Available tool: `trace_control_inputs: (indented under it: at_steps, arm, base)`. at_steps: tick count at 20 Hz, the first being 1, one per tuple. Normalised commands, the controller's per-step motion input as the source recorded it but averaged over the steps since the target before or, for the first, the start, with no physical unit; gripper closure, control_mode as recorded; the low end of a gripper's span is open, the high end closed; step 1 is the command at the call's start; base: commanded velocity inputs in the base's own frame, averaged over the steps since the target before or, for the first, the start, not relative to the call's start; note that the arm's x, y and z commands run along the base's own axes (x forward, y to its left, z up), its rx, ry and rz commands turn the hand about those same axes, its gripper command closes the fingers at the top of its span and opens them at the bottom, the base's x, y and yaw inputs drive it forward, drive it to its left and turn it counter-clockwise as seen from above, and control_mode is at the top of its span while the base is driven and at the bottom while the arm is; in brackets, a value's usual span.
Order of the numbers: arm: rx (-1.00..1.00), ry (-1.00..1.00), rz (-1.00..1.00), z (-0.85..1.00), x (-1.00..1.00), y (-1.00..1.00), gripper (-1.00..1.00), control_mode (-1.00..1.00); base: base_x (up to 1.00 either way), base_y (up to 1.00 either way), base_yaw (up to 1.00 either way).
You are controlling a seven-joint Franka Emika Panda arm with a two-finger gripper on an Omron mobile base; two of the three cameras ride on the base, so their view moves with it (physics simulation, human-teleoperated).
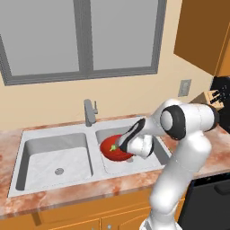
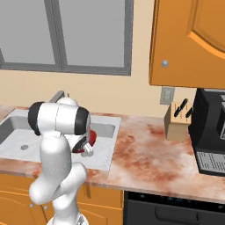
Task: Pick the eggplant from the cabinet and place it in the bowl. Then pick the bowl and place it in the sink. Then turn on the sink facuet.
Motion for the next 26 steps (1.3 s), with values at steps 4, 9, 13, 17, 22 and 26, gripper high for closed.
trace_control_inputs:
  at_steps: [4, 9, 13, 17, 22, 26]
  arm:
    - [0.0, 0.0, 0.04, -0.42, 0.53, -0.06, 1.0, -1.0]
    - [0.0, 0.0, 0.05, -0.28, 0.05, -0.19, 1.0, -1.0]
    - [0.0, 0.0, 0.04, -0.04, 0.02, -0.09, 1.0, -1.0]
    - [0.0, 0.0, 0.04, 0.29, 0.0, -0.01, -1.0, -1.0]
    - [0.02, 0.0, 0.05, 0.94, -0.01, -0.01, -1.0, -1.0]
    - [0.07, -0.02, 0.05, 1.0, -0.26, -0.12, -1.0, -1.0]
  base:
    - [0.0, 0.0, 0.0]
    - [0.0, 0.0, 0.0]
    - [0.0, 0.0, 0.0]
    - [0.0, 0.0, 0.0]
    - [0.0, 0.0, 0.0]
    - [0.0, 0.0, 0.0]
